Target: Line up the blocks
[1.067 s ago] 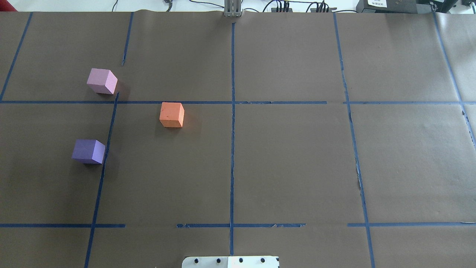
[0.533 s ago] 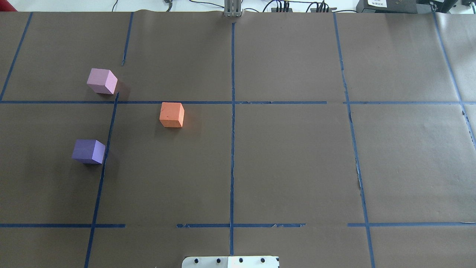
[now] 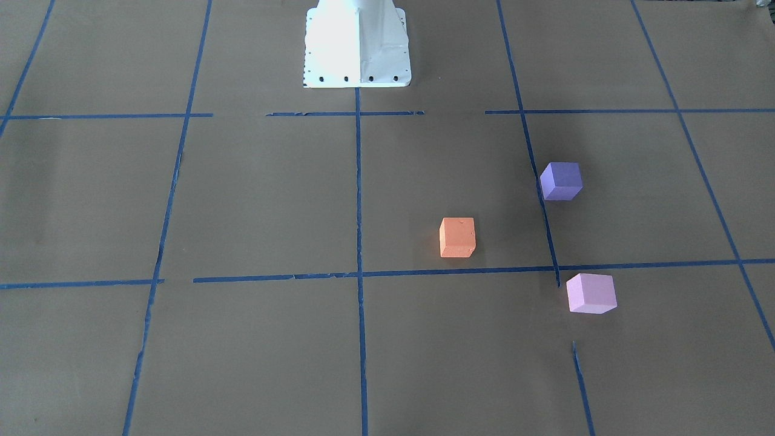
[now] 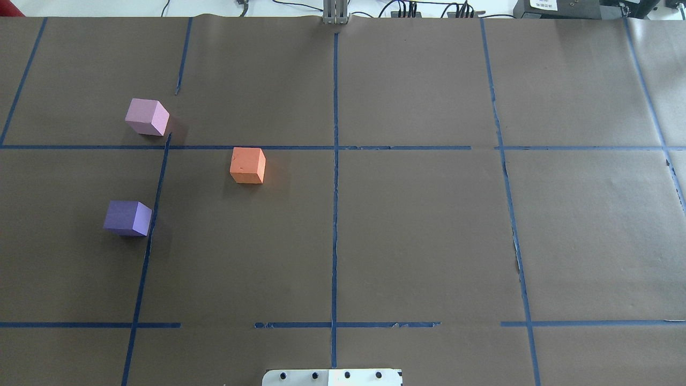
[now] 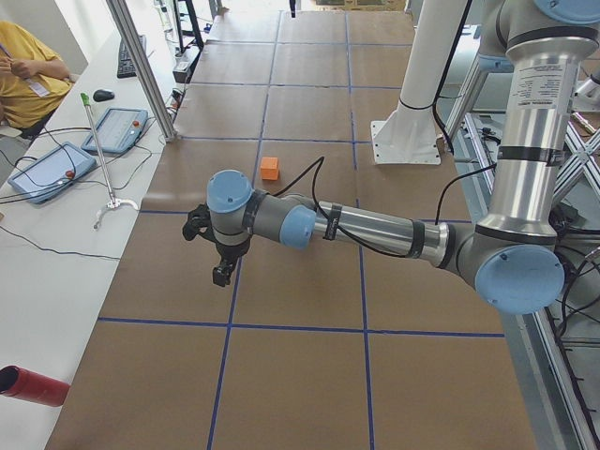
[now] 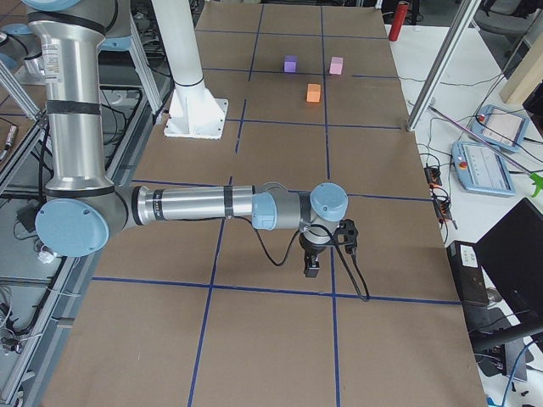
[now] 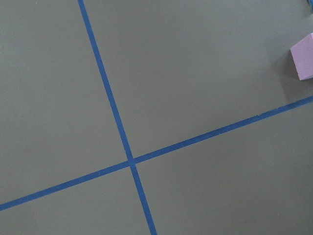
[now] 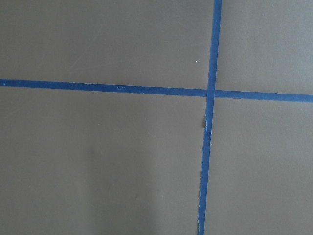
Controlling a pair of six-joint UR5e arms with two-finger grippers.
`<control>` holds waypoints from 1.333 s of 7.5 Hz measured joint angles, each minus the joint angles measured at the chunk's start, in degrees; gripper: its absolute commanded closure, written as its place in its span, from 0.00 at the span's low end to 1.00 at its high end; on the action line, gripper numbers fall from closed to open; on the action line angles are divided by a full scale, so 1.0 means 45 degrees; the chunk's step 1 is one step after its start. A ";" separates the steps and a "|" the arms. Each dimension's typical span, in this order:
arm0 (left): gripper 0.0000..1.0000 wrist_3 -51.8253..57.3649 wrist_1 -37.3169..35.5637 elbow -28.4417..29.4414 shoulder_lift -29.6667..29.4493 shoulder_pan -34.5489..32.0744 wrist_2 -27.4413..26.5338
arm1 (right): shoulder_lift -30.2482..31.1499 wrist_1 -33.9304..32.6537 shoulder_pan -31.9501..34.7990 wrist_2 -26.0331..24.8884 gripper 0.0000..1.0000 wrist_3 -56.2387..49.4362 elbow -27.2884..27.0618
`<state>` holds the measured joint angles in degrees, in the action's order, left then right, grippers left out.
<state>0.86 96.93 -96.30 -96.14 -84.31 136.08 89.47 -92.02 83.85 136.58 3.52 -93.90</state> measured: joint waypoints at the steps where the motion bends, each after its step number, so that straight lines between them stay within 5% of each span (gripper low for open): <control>1: 0.00 -0.0859 -0.0014 -0.0057 -0.0827 0.0608 -0.0008 | 0.0000 0.0000 0.0000 0.0001 0.00 0.0000 -0.0003; 4: 0.00 -0.5694 -0.0052 -0.0016 -0.3433 0.3470 -0.0265 | -0.0001 0.0000 0.0000 0.0000 0.00 0.0000 -0.0001; 10: 0.00 -1.3144 0.0051 0.1878 -0.6847 0.8538 -0.3404 | 0.0000 0.0000 0.0000 0.0000 0.00 0.0000 -0.0003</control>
<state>-58.29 97.16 -87.84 -126.95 -45.89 120.76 89.47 -92.02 83.85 136.58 3.51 -93.91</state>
